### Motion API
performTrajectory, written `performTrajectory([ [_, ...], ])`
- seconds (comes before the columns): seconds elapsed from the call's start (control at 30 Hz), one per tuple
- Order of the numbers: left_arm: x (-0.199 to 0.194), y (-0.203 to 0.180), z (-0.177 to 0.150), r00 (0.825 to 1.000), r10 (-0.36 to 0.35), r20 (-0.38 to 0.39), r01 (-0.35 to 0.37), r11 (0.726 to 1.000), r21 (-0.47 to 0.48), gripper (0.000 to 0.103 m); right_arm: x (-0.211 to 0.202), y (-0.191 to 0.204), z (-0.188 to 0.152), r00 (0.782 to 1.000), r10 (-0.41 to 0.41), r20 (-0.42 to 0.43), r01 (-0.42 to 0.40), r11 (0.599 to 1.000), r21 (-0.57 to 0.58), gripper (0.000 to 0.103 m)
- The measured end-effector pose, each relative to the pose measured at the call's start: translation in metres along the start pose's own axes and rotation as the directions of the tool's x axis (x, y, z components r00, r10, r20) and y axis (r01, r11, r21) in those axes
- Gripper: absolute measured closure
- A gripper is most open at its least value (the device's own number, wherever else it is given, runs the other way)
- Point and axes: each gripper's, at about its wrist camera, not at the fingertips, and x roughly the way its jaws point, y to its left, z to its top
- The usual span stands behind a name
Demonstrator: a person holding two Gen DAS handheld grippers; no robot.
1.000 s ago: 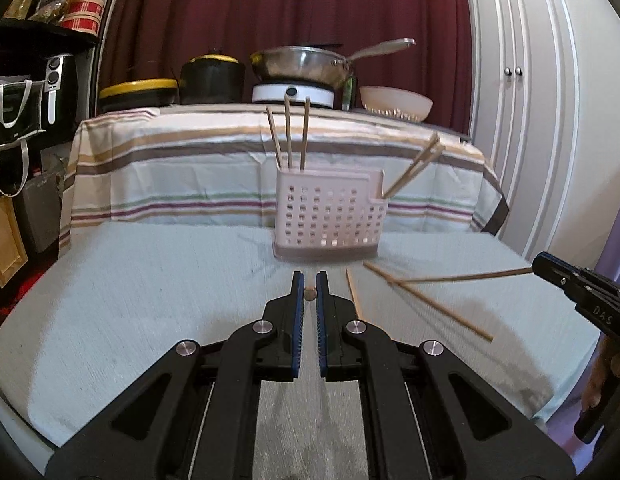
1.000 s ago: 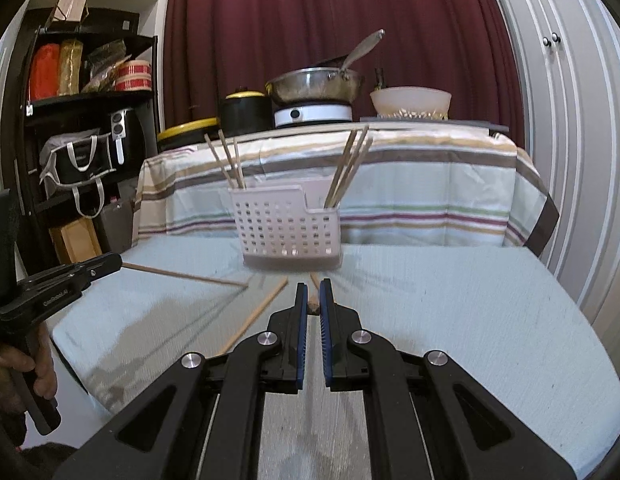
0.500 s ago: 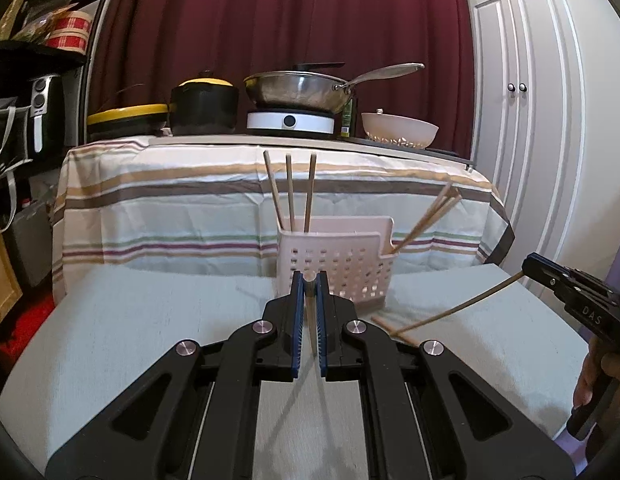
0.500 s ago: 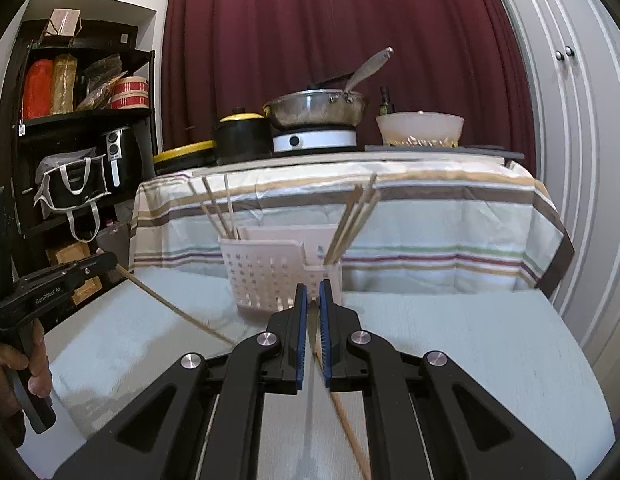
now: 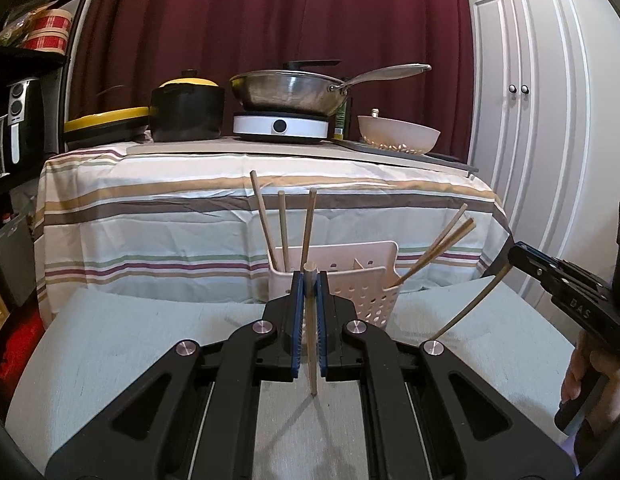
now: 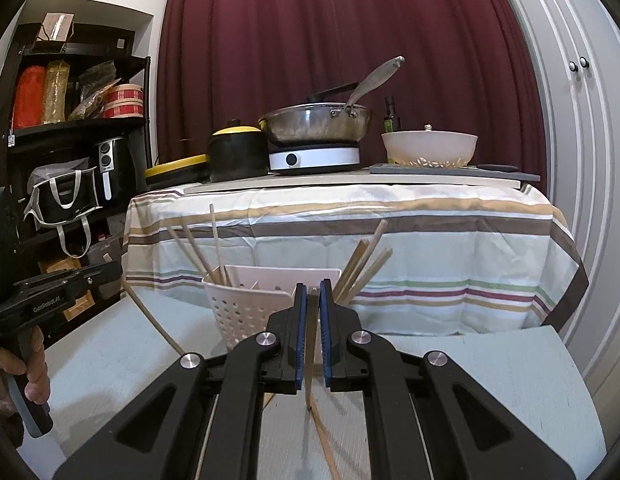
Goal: Organize utensils
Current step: 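Lift the chopsticks and carry both tools over the caddy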
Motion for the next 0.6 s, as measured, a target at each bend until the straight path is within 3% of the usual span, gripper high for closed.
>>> performTrajectory([
  [0.4,-0.002,-0.001,0.03,0.997,-0.069,0.015,0.07,0.997,-0.014,0.097,0.008,0.001,0.021,0.999,0.031,-0.006,-0.031,0.999,0.014,0.096],
  [0.6,-0.017,-0.008,0.06,0.992,-0.105,0.067,0.104,0.994,0.011,0.097,-0.006,0.0,0.047,0.997,0.068,0.032,-0.069,0.997,0.03,0.096],
])
